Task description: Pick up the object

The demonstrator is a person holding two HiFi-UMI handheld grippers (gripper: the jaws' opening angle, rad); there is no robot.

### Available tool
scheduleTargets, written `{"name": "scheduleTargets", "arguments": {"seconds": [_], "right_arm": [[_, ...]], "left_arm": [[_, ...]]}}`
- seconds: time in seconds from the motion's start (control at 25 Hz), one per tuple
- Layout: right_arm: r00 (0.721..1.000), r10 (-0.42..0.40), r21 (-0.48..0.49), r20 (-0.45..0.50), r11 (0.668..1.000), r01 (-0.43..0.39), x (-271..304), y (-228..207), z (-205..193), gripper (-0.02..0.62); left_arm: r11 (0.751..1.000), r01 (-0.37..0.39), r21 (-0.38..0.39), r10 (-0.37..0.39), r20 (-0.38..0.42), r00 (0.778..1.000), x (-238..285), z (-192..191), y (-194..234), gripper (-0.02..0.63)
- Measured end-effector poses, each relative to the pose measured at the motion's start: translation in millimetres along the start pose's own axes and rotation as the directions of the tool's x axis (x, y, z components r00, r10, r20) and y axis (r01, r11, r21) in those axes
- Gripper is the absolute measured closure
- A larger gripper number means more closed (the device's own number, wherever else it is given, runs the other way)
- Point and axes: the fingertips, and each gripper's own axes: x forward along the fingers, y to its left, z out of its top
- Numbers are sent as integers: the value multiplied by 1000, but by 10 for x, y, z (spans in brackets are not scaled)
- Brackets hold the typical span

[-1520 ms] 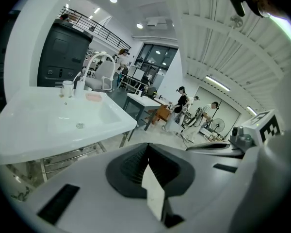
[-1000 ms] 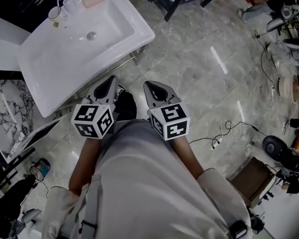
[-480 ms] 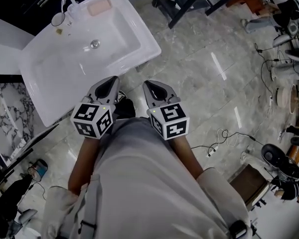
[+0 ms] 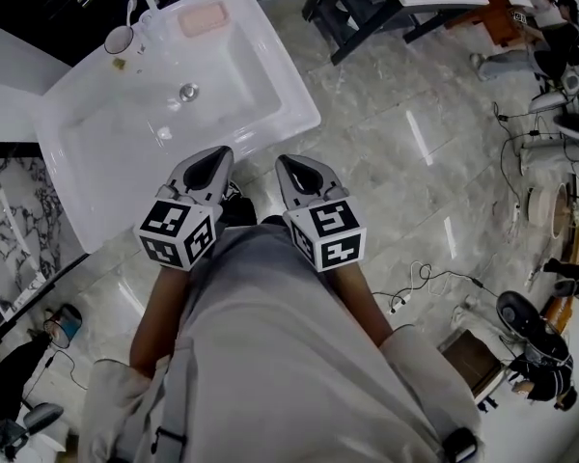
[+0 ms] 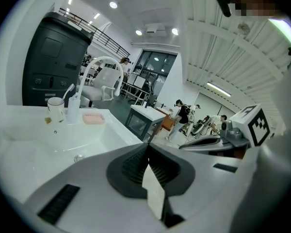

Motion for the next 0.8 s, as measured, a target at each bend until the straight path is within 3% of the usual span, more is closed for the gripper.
{"name": "scheduleTargets", "arguments": {"seconds": [0.24, 0.48, 0.8], "right_arm": [[1000, 20, -45, 1, 999, -20, 114, -32, 142, 586], [996, 84, -132, 5, 988, -83, 216, -34, 267, 586], [986, 164, -313, 22, 938, -149, 472, -199, 652, 586]], "left_arm": [[999, -40, -13, 41, 22, 999, -1, 79, 131, 604], [994, -42, -104, 42, 0, 999, 45, 56, 137, 604], [974, -201, -106, 204, 22, 979, 113, 174, 422, 606]]}}
